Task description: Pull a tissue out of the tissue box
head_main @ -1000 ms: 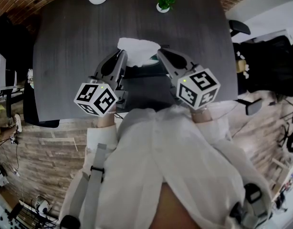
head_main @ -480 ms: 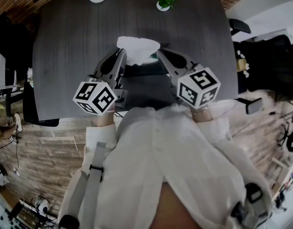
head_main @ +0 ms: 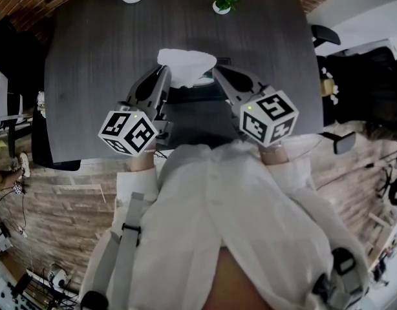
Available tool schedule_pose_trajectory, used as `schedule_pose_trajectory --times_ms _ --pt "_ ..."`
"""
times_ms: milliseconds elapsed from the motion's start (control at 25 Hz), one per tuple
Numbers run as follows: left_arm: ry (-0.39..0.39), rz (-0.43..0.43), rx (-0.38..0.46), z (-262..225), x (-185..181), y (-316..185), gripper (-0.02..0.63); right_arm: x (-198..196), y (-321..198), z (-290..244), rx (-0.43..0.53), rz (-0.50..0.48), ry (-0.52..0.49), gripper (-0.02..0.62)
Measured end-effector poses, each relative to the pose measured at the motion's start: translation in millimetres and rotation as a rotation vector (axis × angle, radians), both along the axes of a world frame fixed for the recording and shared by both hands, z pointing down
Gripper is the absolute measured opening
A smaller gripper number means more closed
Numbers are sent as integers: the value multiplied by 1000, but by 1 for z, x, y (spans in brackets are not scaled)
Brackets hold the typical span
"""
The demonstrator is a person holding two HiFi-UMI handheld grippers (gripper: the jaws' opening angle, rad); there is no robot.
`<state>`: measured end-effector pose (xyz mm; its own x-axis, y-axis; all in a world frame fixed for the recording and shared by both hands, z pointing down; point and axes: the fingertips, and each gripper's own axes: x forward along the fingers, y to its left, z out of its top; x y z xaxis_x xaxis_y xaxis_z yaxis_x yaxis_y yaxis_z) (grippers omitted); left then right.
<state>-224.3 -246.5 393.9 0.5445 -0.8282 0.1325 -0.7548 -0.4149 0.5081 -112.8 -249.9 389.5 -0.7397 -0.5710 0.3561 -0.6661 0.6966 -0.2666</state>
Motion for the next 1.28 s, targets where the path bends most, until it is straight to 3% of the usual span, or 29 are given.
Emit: schedule_pose_trajectory --times_ms 1280 --pt "16 -5 2 -2 -1 0 17 3 1 4 -7 6 9 3"
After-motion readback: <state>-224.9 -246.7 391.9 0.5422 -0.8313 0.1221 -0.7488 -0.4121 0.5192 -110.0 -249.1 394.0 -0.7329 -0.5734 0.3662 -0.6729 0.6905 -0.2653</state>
